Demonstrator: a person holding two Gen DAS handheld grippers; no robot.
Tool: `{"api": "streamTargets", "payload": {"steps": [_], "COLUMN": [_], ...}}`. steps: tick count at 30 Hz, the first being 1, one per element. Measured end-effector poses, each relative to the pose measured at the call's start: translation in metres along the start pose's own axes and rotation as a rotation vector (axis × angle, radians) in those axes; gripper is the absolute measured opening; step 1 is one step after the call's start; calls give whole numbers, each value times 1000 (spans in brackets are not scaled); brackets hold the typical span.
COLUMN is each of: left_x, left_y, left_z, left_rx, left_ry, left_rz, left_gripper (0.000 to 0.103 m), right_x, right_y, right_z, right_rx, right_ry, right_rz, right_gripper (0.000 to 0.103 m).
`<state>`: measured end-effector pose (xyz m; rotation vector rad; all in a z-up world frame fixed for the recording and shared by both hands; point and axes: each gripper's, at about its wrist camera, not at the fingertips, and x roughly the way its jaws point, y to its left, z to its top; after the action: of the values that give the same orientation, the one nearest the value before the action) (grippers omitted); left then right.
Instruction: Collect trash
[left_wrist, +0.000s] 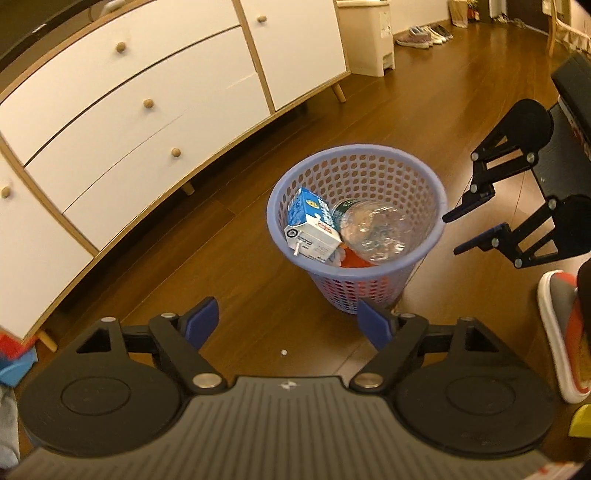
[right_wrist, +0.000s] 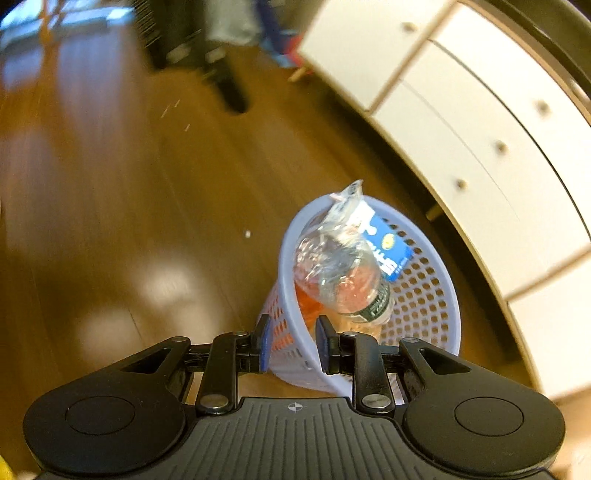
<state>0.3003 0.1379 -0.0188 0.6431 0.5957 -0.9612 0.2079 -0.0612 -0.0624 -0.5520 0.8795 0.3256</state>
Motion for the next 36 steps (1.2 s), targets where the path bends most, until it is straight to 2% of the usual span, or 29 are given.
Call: {"api": "streamTargets", "payload": {"steps": [9,18,25,30,36], "left_x": [-59,-103,-120,-125,-131], "left_y": [-35,-82,-114,-136,-153], "left_z": [1,8,3,-8,-22], "left_rx": [-129,-188,-233,-259,-343], "left_ry": [-47,-96,-103,-97,-91], "left_rz": [41,20,9,63,71], "left_gripper": [88,93,96,98,98], "right_x": [-64,-126,-161,-175,-184], "right_y": [6,14,21,29,48], "right_z": [7,-24,-43,-50,-56], "right_rx": [467,837,931,966,972], "right_ry": [-49,-84,-111,-146,-146], "right_rz": [-45,-14,-37,-25,-17], "right_gripper": [21,21,21,21,21]}}
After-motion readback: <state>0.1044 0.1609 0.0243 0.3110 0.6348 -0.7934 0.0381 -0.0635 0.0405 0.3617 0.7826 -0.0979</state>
